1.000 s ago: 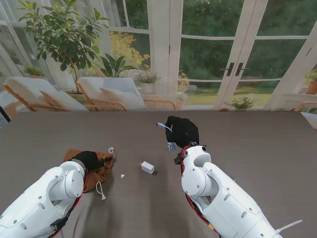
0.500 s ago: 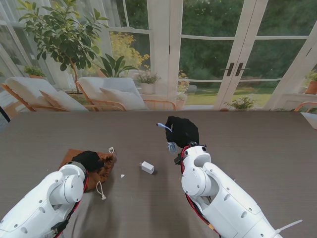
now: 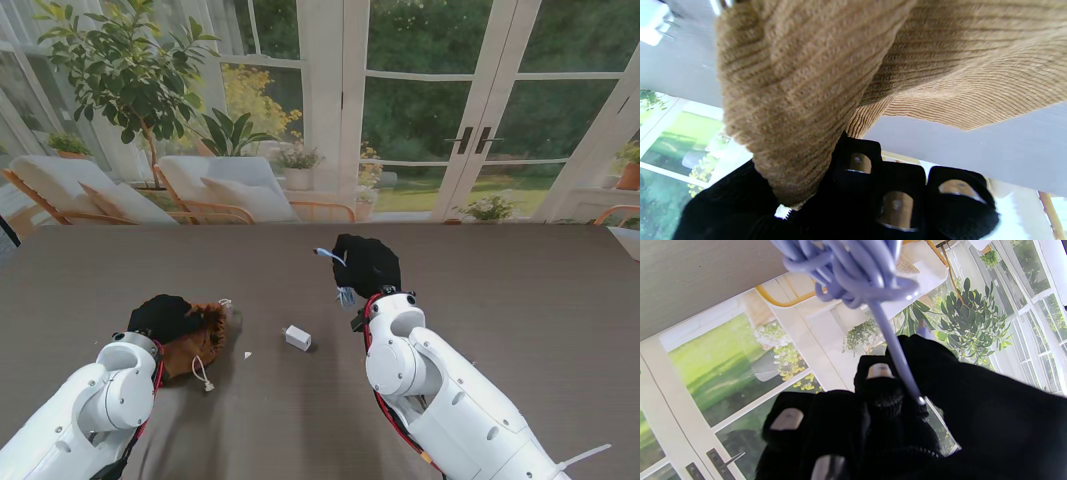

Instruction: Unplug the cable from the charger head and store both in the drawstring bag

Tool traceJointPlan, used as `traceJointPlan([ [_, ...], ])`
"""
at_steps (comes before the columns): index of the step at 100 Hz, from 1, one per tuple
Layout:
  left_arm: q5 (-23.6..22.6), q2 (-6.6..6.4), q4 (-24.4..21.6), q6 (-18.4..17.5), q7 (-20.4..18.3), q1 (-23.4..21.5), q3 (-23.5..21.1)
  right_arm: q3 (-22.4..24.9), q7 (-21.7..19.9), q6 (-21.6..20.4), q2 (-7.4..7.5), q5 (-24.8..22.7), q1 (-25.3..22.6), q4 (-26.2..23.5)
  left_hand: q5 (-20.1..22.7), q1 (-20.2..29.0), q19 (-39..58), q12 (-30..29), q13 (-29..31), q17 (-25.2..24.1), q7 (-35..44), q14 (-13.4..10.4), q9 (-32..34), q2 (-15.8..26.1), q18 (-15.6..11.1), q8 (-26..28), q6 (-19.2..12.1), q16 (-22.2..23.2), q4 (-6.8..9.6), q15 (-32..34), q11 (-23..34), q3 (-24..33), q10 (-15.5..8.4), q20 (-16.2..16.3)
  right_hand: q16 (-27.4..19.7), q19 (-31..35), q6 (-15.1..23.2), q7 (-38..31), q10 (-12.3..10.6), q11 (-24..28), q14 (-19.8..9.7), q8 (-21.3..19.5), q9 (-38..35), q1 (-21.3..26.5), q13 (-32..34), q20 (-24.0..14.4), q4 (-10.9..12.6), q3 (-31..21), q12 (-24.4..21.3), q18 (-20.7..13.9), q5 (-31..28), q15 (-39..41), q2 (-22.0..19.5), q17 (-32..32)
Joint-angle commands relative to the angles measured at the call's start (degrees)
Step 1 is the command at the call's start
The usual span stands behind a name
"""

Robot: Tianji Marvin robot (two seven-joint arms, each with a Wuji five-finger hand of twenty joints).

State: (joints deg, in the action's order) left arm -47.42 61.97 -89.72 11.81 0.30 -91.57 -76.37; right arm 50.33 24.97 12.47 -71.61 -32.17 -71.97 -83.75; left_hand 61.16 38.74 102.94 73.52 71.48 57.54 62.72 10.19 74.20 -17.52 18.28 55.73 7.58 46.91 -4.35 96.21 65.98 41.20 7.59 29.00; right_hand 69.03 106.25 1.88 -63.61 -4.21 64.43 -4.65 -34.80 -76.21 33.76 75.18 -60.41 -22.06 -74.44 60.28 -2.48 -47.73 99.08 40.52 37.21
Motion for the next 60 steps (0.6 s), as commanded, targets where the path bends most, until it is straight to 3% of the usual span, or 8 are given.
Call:
traceJointPlan([
  [1,0.24,0.15,-1.79,-0.34,-1.74,-0.62,-0.52,-0.18,-0.82,0.03,-0.15,-0.24,-0.07,-0.69,4.46,-0.09,15.26,-0.18,1.49,4.04,2.68,-12.32,2.98,-0.53,-4.05,0.76,6.18,-0.59,3.29,6.17,6.85,3.89,-4.31,-0.89,1.06,13.72,8.56,-9.89,7.31,3.64,-8.72,-6.83,-6.40,3.86,0.49,-3.38,0.97,-3.95,-0.40,-5.53,-6.28,4.68,-3.58,33.53],
  [60,9.23,0.16,-10.94,-1.43,-7.97,-0.81,-2.61,0.17,-2.12,1.04,0.28,-1.11,0.02,-3.20,4.75,-0.32,15.41,-0.57,1.47,4.07,3.46,-13.37,2.89,-1.07,-4.49,0.89,6.07,-0.81,4.00,6.38,7.65,3.88,-5.08,-1.15,1.05,13.72,8.53,-9.86,7.35,3.62,-8.75,-6.82,-6.39,3.94,0.49,-3.38,1.04,-3.90,-0.40,-5.53,-6.32,4.67,-3.67,33.53],
])
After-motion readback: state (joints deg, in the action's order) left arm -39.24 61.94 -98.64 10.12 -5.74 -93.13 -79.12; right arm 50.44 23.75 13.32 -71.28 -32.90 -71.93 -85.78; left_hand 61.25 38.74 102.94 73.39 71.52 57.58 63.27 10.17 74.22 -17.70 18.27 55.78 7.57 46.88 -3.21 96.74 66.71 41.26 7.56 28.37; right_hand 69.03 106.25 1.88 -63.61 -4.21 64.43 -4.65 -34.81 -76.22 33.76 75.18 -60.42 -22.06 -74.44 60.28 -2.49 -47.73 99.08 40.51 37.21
